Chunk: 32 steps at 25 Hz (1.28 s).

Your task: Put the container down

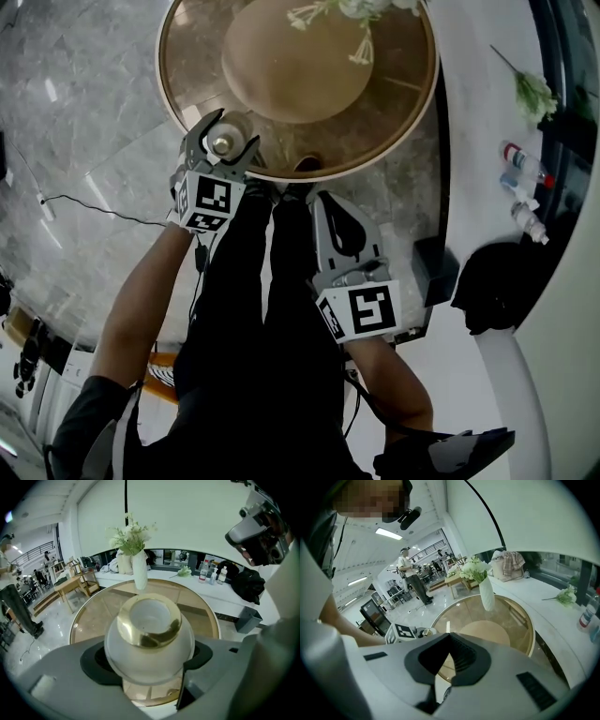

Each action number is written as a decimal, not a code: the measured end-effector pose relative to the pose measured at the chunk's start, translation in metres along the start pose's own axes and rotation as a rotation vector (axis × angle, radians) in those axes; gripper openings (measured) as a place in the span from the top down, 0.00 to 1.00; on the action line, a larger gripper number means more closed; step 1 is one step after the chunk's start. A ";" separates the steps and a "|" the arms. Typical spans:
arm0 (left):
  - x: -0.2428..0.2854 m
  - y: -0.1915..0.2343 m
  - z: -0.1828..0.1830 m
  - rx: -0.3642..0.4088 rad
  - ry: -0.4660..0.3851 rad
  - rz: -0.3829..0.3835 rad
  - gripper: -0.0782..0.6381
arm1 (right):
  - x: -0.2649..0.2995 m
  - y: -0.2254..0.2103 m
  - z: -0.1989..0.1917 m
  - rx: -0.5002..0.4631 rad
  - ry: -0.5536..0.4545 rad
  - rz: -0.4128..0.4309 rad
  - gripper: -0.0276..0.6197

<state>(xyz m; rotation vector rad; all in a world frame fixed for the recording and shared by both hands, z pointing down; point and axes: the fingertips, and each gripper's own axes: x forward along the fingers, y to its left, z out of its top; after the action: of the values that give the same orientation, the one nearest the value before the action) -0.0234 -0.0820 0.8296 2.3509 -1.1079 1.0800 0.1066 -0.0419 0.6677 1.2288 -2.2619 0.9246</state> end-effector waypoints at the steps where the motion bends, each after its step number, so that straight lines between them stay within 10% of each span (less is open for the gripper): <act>1: 0.005 0.001 -0.003 0.000 0.005 0.003 0.42 | 0.001 -0.002 -0.002 0.003 0.004 -0.002 0.95; 32: 0.049 0.005 -0.045 -0.043 0.086 0.027 0.42 | 0.003 -0.021 -0.031 0.034 0.032 -0.024 0.95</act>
<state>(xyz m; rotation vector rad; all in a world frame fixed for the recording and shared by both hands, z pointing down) -0.0295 -0.0854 0.8959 2.2408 -1.1234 1.1444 0.1239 -0.0299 0.6987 1.2450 -2.2104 0.9710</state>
